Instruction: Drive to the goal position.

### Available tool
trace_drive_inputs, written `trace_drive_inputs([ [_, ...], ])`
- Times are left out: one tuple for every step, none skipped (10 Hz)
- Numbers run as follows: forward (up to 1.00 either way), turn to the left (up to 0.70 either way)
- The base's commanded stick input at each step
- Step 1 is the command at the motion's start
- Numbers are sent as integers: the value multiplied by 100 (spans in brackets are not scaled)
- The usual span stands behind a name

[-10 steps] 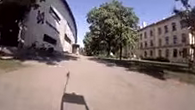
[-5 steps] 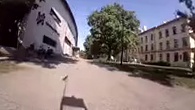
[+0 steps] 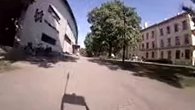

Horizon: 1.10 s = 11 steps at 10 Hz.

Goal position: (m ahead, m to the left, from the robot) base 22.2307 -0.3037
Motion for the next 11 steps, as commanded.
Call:
trace_drive_inputs([
  [70,0],
  [70,0],
  [70,0],
  [70,0],
  [70,0],
  [70,0],
  [70,0],
  [70,0],
  [70,0],
  [70,0],
  [70,0],
])
